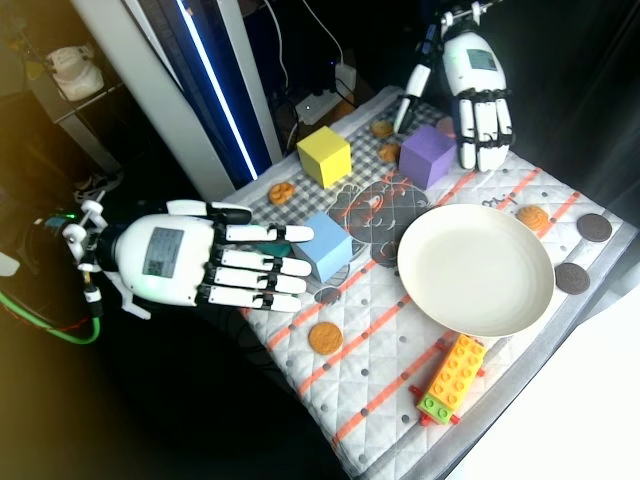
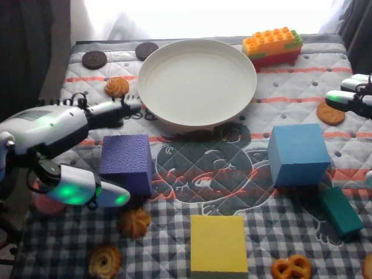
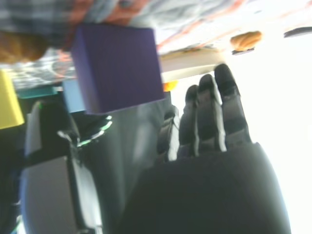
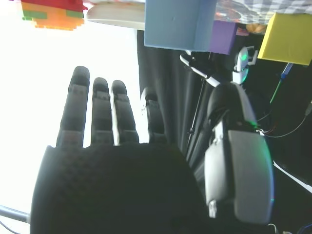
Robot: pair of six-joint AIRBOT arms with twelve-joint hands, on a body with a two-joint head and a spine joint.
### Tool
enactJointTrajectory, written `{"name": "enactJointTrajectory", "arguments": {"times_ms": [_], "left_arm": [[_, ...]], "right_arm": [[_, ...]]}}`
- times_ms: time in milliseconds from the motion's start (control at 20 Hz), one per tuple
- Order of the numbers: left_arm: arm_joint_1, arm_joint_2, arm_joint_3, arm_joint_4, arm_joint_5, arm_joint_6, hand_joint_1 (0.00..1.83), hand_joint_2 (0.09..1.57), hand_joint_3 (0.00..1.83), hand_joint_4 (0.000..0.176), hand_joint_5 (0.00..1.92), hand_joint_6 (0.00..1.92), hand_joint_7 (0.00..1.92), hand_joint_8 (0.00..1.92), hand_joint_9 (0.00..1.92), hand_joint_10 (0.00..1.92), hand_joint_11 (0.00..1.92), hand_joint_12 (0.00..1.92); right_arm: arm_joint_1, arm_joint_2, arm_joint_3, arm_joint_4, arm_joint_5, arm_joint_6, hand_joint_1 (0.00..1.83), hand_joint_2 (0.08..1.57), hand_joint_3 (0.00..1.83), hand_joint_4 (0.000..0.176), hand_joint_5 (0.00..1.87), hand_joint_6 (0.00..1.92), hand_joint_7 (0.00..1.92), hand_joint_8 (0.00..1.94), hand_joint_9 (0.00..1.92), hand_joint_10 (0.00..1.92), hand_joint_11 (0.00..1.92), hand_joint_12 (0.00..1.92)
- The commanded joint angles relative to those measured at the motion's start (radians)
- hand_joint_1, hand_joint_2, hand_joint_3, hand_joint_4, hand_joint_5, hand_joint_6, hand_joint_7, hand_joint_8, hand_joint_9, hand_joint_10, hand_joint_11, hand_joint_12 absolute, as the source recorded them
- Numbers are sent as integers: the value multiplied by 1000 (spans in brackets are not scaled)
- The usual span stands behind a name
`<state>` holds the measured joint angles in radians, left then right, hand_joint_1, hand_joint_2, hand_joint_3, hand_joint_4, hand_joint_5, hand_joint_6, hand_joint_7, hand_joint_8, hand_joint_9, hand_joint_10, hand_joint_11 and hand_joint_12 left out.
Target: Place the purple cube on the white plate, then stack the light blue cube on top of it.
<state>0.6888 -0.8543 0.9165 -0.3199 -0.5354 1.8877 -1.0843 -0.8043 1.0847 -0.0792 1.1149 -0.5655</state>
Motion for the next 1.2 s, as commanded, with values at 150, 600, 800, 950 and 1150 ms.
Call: {"name": "enactJointTrajectory", "arguments": {"times_ms": [150,600,800,950,1150], "left_arm": [[-4,-1,24,46,-101,-137,863,1014,1,0,761,24,970,17,928,72,181,1064],[-12,-3,24,57,-204,-198,1243,1066,8,0,1064,641,1031,1059,806,1288,589,1652],[-89,8,64,167,-211,-367,1273,1083,0,0,1068,635,1053,1102,1015,1061,914,1372],[-193,-47,136,185,-144,-375,1274,1062,0,0,1129,542,1101,1009,1067,894,798,1226],[-313,-153,253,198,-44,-375,1145,1081,2,0,1051,864,1133,633,1052,994,910,1493]], "right_arm": [[-1,1,1,33,114,8,217,1205,8,176,0,0,0,0,0,0,108,92],[-10,-3,2,44,114,8,192,1235,5,176,0,0,0,0,0,0,124,114],[-11,-6,6,45,114,8,195,1247,2,176,0,0,0,0,34,0,124,230],[-10,-15,11,45,114,8,169,1231,0,176,0,0,0,0,0,0,62,221],[-9,-25,19,45,114,8,211,1240,1,176,0,0,0,0,0,0,0,302]]}}
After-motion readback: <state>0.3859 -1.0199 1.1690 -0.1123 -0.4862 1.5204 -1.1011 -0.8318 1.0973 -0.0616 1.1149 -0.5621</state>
